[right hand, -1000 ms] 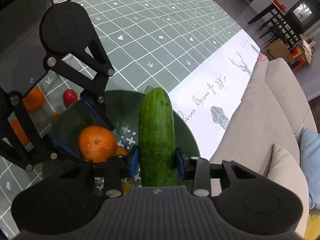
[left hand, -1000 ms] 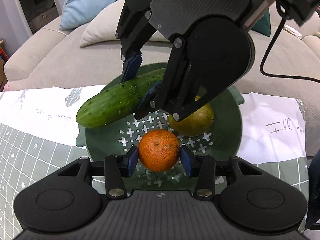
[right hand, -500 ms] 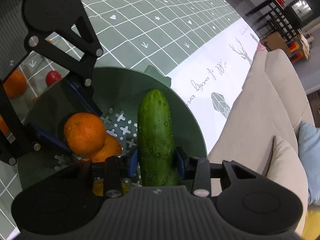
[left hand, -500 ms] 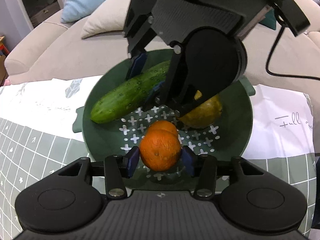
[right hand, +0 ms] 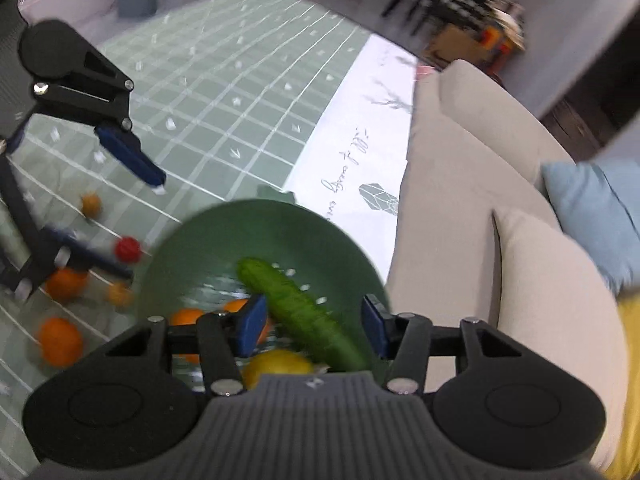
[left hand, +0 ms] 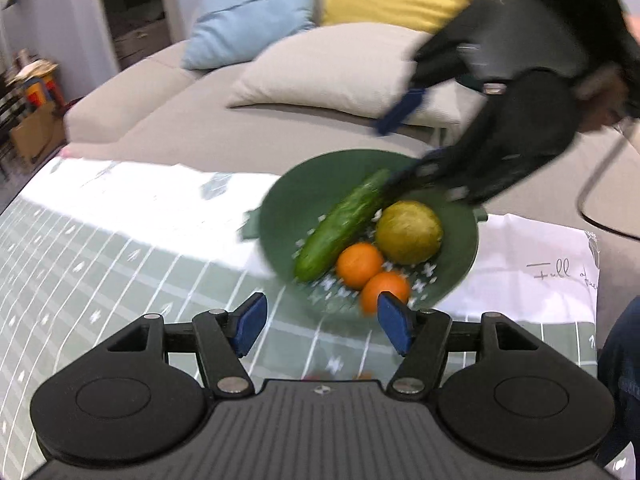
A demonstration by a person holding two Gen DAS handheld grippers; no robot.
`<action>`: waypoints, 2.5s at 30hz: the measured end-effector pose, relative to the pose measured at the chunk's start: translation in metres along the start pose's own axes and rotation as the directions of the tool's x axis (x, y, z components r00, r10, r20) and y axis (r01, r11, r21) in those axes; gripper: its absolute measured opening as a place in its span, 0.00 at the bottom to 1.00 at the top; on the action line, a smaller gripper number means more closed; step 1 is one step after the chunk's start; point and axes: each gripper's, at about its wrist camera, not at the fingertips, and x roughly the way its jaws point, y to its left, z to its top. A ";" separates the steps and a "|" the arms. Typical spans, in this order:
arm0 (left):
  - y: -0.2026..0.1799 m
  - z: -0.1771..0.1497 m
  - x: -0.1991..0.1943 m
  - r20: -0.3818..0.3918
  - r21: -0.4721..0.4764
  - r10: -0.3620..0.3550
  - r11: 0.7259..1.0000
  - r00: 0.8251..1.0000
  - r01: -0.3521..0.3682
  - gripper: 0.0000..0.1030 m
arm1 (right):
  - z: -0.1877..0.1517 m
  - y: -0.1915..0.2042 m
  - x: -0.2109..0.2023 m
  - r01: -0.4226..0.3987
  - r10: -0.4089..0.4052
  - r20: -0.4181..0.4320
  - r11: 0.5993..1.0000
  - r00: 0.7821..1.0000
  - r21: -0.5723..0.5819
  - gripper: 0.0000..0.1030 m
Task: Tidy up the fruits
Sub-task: 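Open both grippers to drop the cucumber and orange into the colander, then lower the right gripper onto an orange while the left gripper approaches a kiwi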
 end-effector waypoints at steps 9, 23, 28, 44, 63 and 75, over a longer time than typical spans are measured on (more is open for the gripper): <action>0.026 -0.060 -0.053 -0.027 -0.138 0.063 0.988 0.998 -0.066 0.73 | -0.031 0.059 -0.057 0.016 -0.018 0.003 0.940 1.000 0.340 0.47; 0.012 -0.125 -0.085 -0.045 -0.210 0.050 0.976 0.998 -0.059 0.73 | -0.077 0.160 -0.059 -0.021 0.029 0.001 0.719 1.000 0.694 0.47; 0.011 -0.130 -0.084 -0.056 -0.212 0.052 0.975 0.997 -0.063 0.73 | -0.072 0.181 -0.048 -0.026 0.043 -0.008 0.738 0.999 0.674 0.47; -0.004 -0.126 -0.042 -0.094 -0.147 0.009 0.989 0.996 -0.023 0.73 | -0.068 0.177 -0.008 -0.025 0.070 -0.043 0.754 0.997 0.656 0.47; -0.014 -0.119 0.011 -0.152 -0.077 -0.073 0.995 0.986 0.062 0.60 | -0.066 0.170 0.021 -0.067 0.109 -0.027 0.767 0.994 0.639 0.43; -0.017 -0.119 0.019 -0.150 -0.064 -0.064 0.996 0.987 0.055 0.42 | -0.067 0.171 0.031 -0.079 0.121 -0.025 0.772 0.992 0.631 0.43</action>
